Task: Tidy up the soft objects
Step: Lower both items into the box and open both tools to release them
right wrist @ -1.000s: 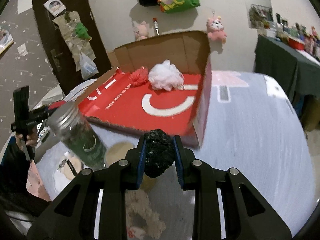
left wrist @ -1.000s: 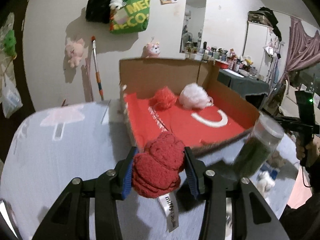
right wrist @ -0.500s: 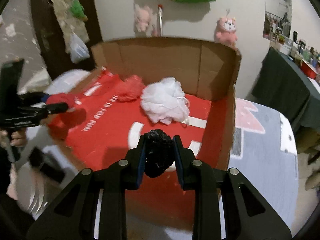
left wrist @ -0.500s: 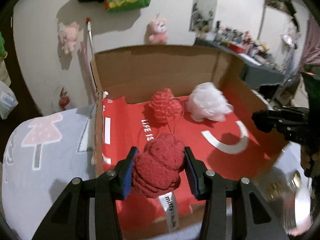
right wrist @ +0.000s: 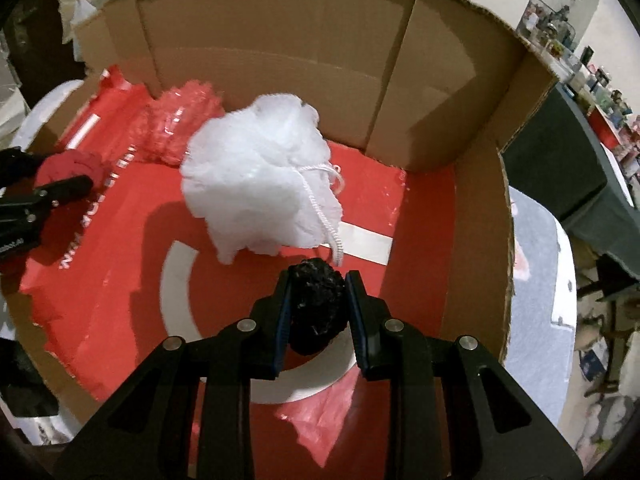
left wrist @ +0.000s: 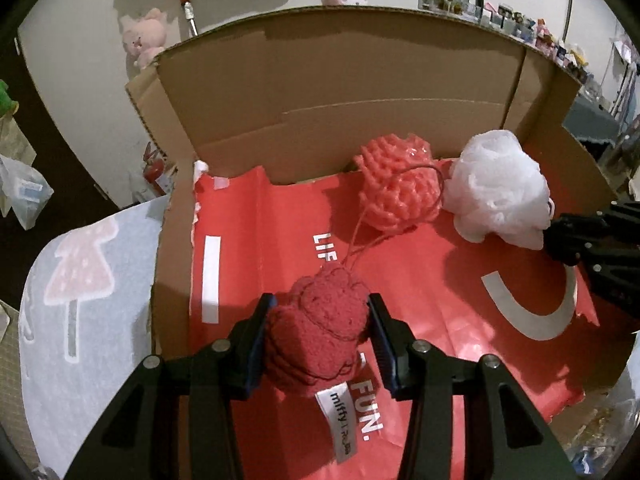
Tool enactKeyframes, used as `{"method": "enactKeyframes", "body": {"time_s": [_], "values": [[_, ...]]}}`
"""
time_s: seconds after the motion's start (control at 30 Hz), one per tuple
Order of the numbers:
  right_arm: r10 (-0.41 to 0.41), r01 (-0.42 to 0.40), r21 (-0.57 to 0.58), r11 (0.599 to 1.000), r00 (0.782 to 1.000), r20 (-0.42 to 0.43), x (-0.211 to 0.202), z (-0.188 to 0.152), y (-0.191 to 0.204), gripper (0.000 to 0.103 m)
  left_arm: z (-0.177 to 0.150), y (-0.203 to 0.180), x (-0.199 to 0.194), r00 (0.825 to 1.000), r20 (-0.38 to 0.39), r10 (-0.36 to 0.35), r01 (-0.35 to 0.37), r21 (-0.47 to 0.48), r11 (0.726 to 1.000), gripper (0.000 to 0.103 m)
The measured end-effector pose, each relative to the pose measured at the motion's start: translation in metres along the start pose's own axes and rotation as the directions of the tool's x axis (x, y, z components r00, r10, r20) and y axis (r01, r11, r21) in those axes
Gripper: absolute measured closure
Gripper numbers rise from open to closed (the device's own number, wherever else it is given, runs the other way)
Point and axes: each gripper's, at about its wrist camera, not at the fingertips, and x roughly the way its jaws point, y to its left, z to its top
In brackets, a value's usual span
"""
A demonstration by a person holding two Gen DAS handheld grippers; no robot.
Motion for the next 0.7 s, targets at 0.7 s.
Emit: {"method": "enactKeyframes", "body": {"time_s": [0.7], "values": [[-0.087, 0.085, -0.072, 0.994, 0.996, -0.024, 0.007, -0.001, 0.021, 0.071, 0.002, -0.008, 0.013, 0.998, -0.056, 0.020, -0.017, 0.051, 0.999, 0.052]]}}
